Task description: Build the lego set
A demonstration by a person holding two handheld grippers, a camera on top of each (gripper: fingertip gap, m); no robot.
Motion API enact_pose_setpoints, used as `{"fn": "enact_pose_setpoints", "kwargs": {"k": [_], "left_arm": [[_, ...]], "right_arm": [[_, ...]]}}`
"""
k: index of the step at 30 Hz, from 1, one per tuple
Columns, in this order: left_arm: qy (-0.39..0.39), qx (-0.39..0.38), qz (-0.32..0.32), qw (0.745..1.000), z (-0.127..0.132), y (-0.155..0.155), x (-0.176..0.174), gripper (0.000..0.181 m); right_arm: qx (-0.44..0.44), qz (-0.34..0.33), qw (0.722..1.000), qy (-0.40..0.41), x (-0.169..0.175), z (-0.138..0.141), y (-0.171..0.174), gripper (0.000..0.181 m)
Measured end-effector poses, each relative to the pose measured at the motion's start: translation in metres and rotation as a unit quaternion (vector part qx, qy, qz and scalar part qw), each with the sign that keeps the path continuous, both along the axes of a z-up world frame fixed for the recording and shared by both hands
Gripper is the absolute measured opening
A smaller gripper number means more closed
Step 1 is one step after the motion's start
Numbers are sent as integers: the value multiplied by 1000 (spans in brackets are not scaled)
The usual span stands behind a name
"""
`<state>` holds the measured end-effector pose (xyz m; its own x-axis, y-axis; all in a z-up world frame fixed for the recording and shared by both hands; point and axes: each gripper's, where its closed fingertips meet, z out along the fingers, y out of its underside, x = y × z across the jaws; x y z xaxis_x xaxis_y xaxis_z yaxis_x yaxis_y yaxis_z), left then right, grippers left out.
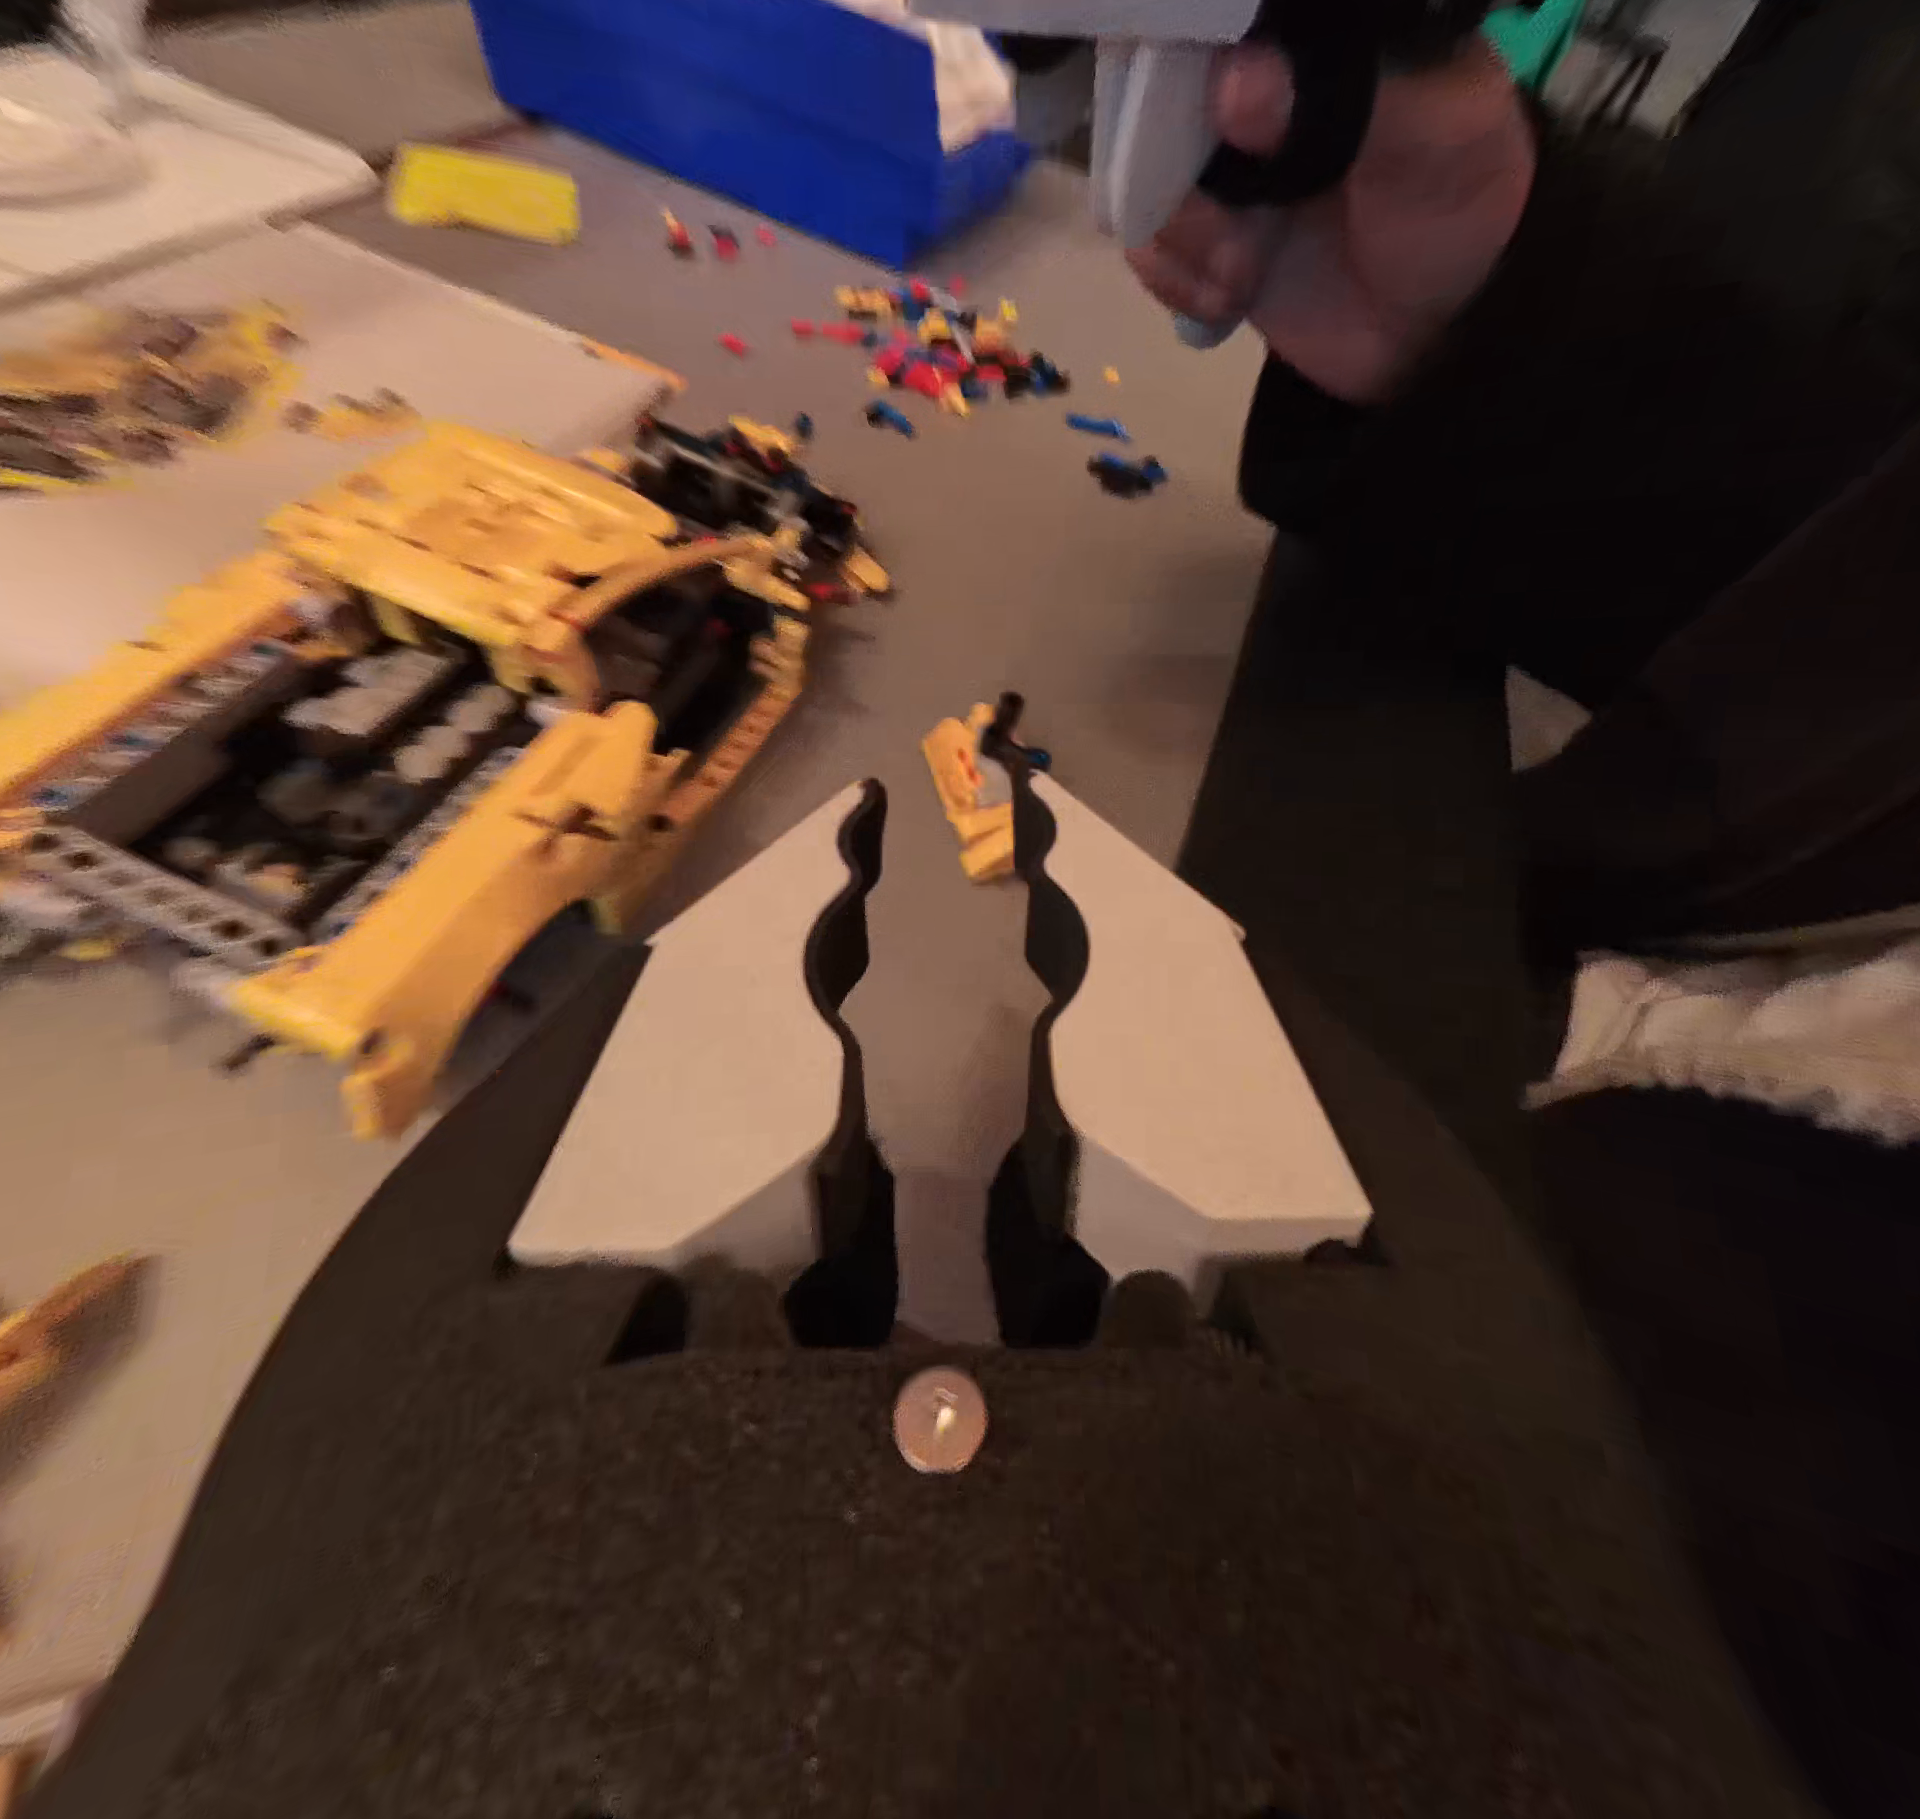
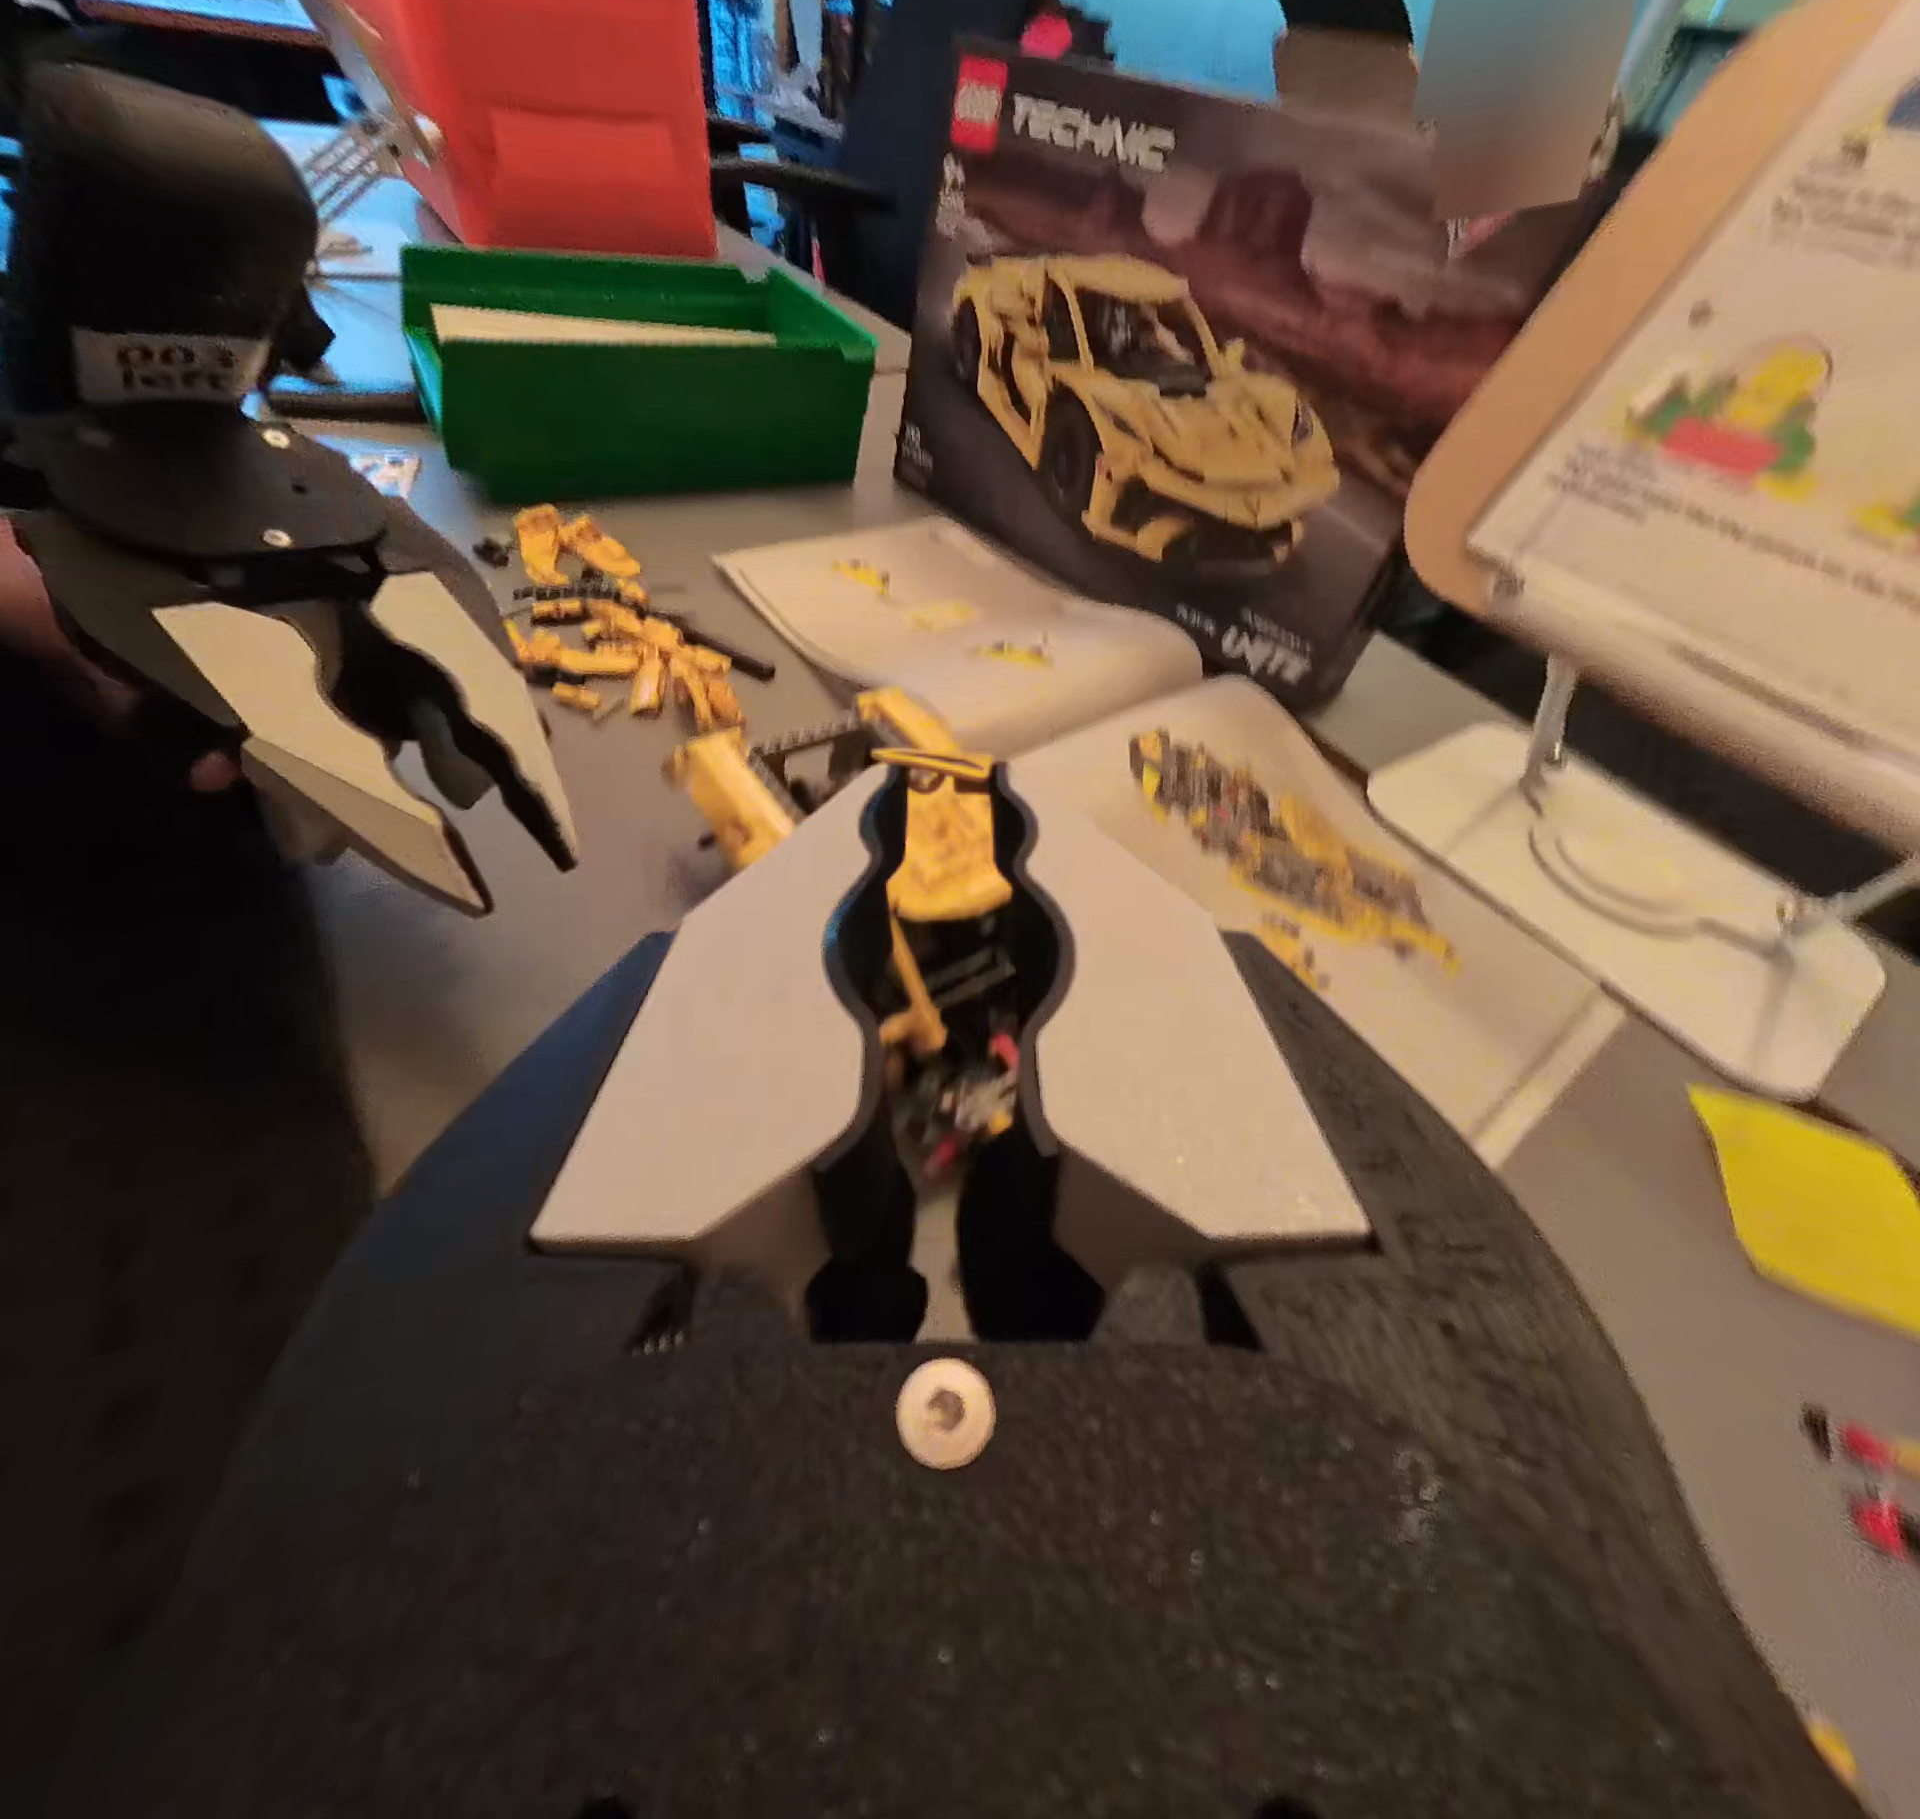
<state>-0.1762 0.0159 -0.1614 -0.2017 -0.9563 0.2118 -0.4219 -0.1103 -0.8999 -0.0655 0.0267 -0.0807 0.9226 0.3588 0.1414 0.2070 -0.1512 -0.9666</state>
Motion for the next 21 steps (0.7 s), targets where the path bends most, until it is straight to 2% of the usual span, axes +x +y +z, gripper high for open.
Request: {"fn": "enact_pose_setpoints", "kwargs": {"k": [3,6,12,16,21], "left_arm": [[57,35,-6,998,-23,-25,17,27],[84,63,-20,994,-35,-40,29,29],[154,122,-37,980,-53,-40,40,32],[186,118,-19,975,-58,-51,48,34],[235,142,0,962,-69,-49,62,36]], "right_arm": [[-45,-26,998,25,3,-34,-32,14],[-36,-25,997,62,-7,-48,-48,15],[9,-14,992,124,-5,-45,-54,15],[13,-5,991,131,-6,-44,-59,15],[16,2,989,148,-4,-42,-61,15]]}}
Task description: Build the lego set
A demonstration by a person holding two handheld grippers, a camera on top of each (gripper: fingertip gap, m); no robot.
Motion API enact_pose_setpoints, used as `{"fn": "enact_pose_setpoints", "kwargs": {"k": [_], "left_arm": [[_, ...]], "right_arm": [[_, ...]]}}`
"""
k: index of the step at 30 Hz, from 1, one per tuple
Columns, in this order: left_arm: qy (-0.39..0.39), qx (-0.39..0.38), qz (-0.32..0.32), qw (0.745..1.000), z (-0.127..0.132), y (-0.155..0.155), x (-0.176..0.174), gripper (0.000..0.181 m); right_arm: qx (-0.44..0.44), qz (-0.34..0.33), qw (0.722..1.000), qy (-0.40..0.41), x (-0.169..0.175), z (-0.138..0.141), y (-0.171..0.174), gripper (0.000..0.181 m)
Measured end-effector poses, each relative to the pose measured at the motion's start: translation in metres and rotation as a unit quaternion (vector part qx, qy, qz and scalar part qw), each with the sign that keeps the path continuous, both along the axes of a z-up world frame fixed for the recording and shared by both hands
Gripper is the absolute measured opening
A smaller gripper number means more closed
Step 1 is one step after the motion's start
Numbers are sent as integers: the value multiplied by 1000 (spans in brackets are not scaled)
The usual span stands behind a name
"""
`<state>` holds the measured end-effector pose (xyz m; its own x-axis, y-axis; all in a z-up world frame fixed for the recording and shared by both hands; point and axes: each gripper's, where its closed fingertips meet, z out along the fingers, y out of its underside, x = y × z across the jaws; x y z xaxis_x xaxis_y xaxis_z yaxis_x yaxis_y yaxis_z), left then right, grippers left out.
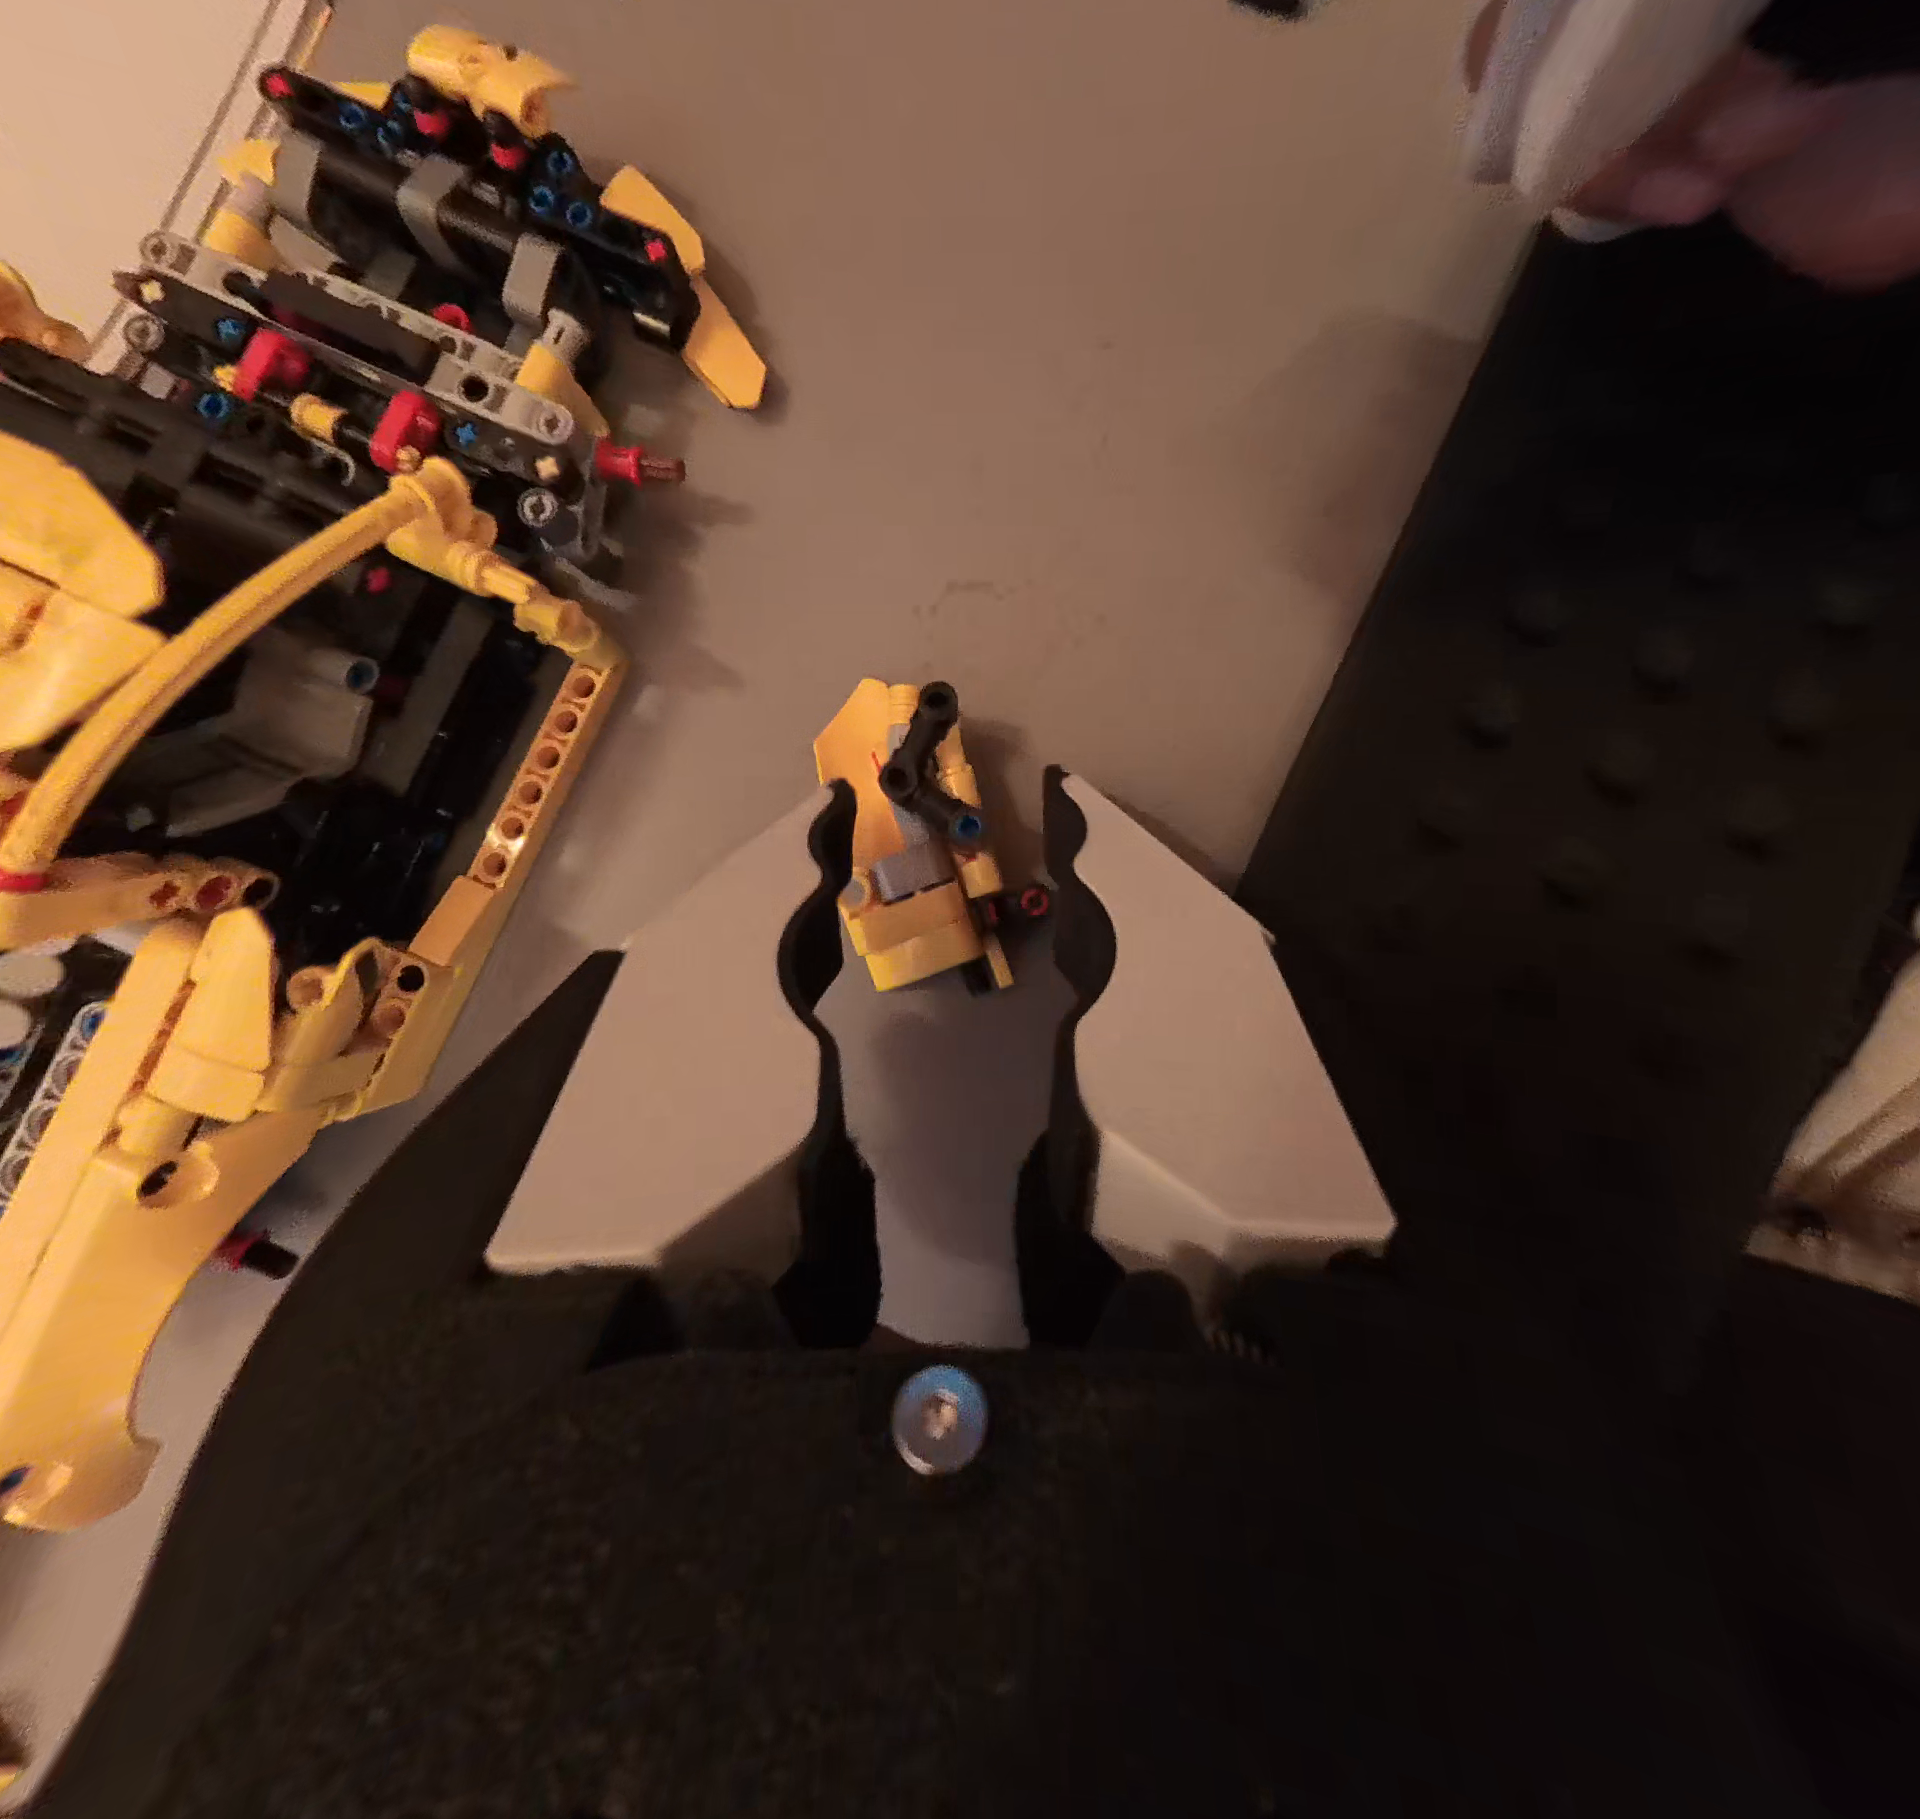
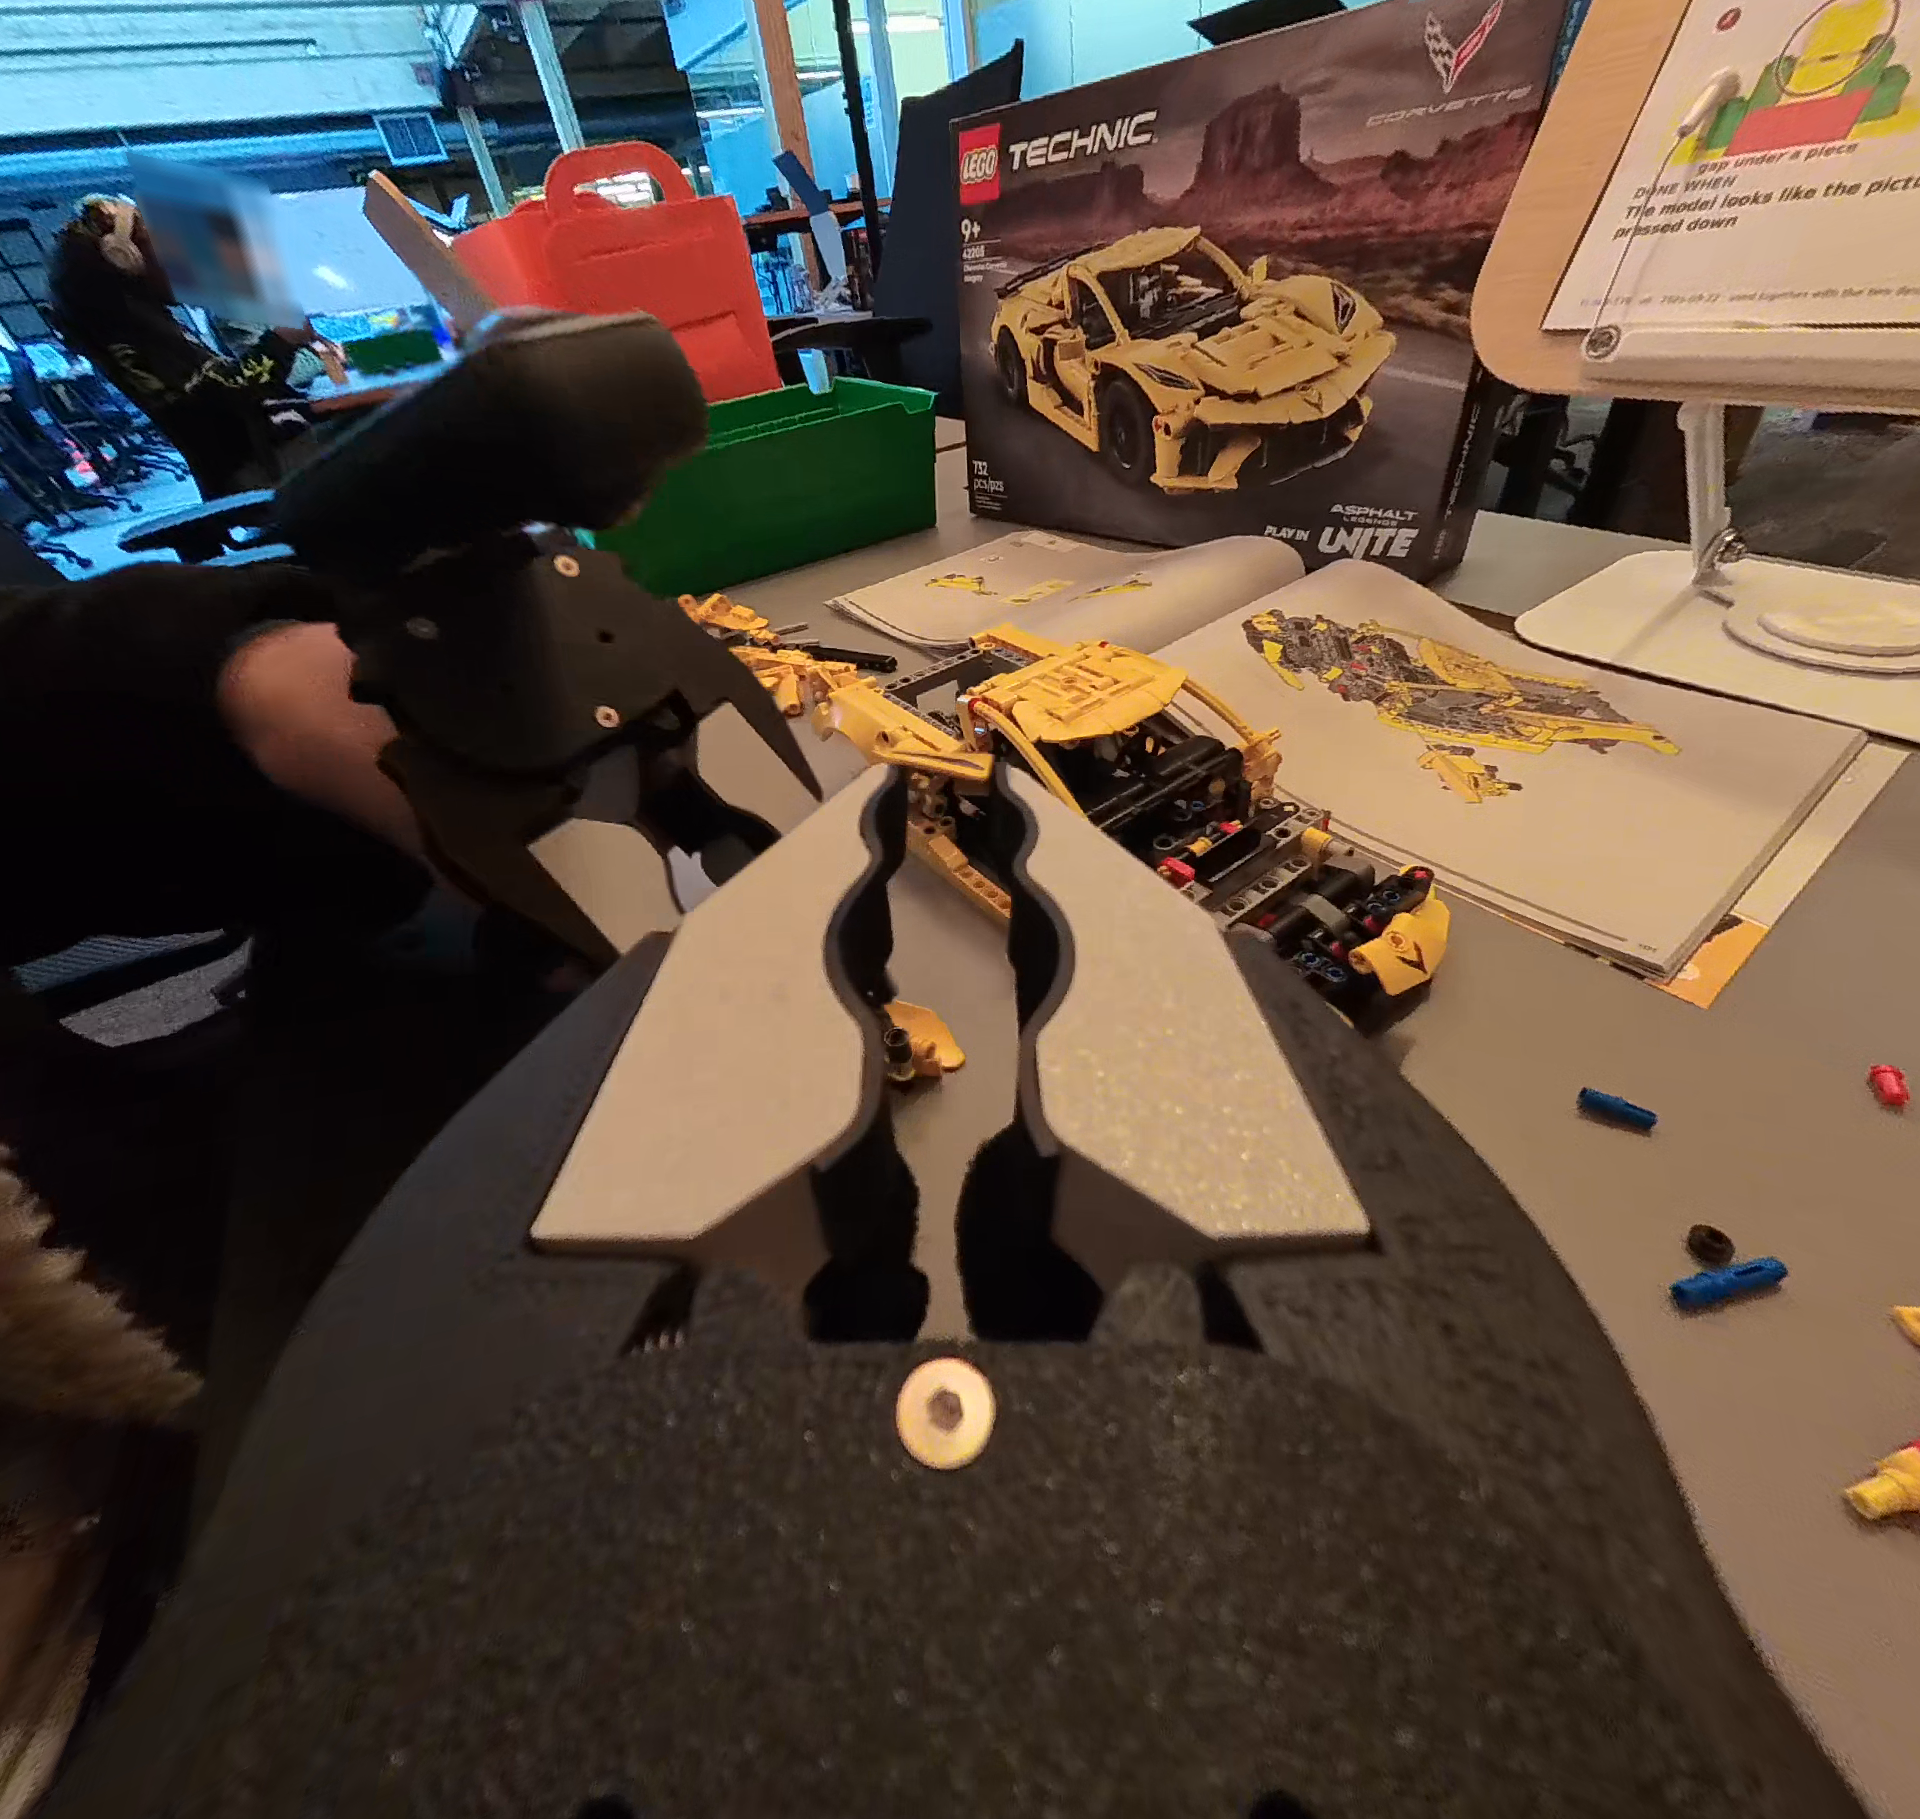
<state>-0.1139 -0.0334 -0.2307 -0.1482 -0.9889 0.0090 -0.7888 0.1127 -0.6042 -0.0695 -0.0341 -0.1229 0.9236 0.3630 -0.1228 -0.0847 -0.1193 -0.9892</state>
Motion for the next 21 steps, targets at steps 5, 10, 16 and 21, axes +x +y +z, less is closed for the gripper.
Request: {"fn": "enact_pose_setpoints", "kwargs": {"k": [5,10,16,21], "left_arm": [[37,-15,5,999,-5,4,-2,18],[-72,-246,97,962,41,14,4,17],[-249,-554,191,771,109,44,-8,17],[-290,-647,183,681,129,42,-13,16]], "right_arm": [[6,4,1000,24,3,3,-3,15],[7,5,1000,22,3,3,-3,14],[36,67,997,31,-24,13,-6,15],[41,89,995,27,-48,17,-2,15]]}}
